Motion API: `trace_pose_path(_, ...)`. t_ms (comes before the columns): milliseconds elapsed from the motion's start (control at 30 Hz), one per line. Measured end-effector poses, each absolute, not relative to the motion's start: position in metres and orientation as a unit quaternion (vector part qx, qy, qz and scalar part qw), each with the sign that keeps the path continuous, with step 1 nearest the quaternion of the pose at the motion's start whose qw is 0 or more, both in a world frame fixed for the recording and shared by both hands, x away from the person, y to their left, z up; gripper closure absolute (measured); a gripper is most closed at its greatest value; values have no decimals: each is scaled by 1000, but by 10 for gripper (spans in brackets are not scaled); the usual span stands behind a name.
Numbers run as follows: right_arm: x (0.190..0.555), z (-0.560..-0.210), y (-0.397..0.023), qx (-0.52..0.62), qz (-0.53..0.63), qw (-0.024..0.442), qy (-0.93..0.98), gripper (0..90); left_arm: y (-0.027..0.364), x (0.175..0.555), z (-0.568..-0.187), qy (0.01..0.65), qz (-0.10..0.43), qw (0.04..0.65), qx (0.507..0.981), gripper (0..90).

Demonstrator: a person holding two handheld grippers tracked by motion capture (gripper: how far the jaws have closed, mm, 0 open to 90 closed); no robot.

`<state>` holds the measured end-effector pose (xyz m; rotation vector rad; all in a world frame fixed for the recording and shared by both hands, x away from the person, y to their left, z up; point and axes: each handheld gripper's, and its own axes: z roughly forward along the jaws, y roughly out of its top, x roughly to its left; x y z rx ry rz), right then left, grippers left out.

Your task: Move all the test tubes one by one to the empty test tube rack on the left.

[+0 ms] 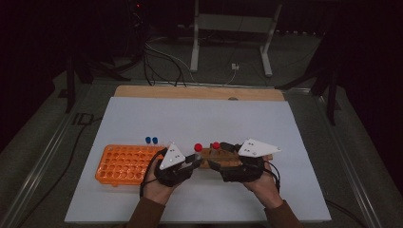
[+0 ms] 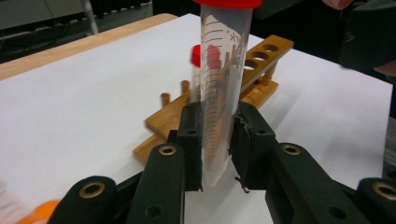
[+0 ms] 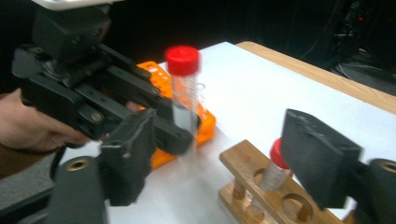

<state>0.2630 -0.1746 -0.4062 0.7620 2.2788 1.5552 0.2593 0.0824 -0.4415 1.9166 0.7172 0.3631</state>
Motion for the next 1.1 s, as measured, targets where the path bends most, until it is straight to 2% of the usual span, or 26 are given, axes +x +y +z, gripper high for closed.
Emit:
trace_pose_path(67, 264, -407, -176, 267, 533, 144, 790, 153, 90, 260, -440, 303, 155, 507, 792, 752)
trace_pose_path(333, 268, -408, -187, 286, 530, 153, 783, 34, 123, 262, -432, 329, 175, 515, 772, 752)
trace_pose_path(1100, 275, -408, -212, 320, 534, 170, 764, 1, 168, 263, -428, 375, 222, 509, 742, 752)
